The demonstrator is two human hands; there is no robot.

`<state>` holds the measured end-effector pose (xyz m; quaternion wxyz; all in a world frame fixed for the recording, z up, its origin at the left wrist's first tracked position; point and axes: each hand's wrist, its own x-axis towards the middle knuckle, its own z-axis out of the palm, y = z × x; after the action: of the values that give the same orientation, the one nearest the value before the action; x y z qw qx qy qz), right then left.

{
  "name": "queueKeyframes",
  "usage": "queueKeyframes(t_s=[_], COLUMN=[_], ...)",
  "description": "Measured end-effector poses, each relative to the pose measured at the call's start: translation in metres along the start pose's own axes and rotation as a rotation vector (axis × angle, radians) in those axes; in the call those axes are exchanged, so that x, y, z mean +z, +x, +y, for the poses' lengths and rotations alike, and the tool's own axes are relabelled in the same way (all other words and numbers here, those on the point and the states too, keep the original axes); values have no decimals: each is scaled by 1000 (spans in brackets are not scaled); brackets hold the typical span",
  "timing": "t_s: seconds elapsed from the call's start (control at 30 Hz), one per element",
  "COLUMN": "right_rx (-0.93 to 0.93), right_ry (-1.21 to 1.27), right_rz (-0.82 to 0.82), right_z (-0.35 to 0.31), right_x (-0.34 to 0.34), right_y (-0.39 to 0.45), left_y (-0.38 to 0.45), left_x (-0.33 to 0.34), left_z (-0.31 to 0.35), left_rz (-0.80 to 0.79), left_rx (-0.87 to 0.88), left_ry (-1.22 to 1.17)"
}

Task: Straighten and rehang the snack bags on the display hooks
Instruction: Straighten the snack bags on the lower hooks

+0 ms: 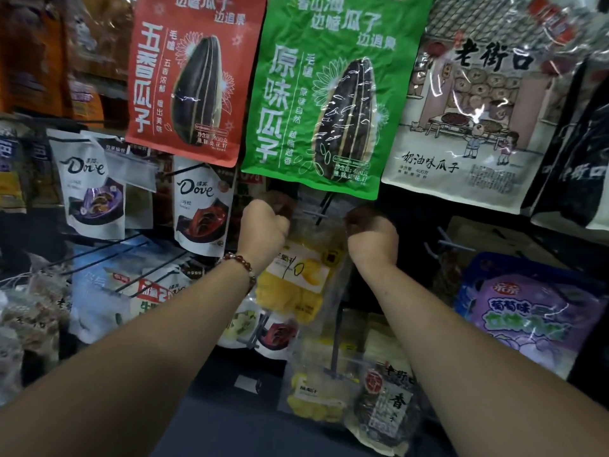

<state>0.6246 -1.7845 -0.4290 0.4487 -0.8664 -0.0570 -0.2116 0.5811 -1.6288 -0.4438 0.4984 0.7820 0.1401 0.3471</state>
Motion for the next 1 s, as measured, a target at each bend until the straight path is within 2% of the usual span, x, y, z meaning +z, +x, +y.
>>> queueKeyframes(t_s=[0.1, 0.17, 0.3, 0.43, 0.63, 0.83, 1.0], right_rx=[9, -13, -190, -356, -327, -378, -331], right_ry=[-5, 16, -288, -361, -434, -547, -609], right_rz=[23, 33, -6, -82, -215, -299, -303], right_z=[2, 4, 13, 27, 41, 60, 90], right_x=[1, 1, -4, -18, -47, -85, -137], right_y=[-5, -13, -37, -73, -113, -142, -146], left_y=[2, 0, -21, -63, -121, -168, -193], left_x=[-1, -1, -3, -14, -21, -13, 8], left_z=[-3, -14, -24, -40, -39, -18, 10], left_rz=[-18, -41, -63, -117, -240, -289, -314], left_rx=[66, 157, 228, 344, 458, 571, 608], left_ry=[-54, 47, 298, 466, 819, 887, 898])
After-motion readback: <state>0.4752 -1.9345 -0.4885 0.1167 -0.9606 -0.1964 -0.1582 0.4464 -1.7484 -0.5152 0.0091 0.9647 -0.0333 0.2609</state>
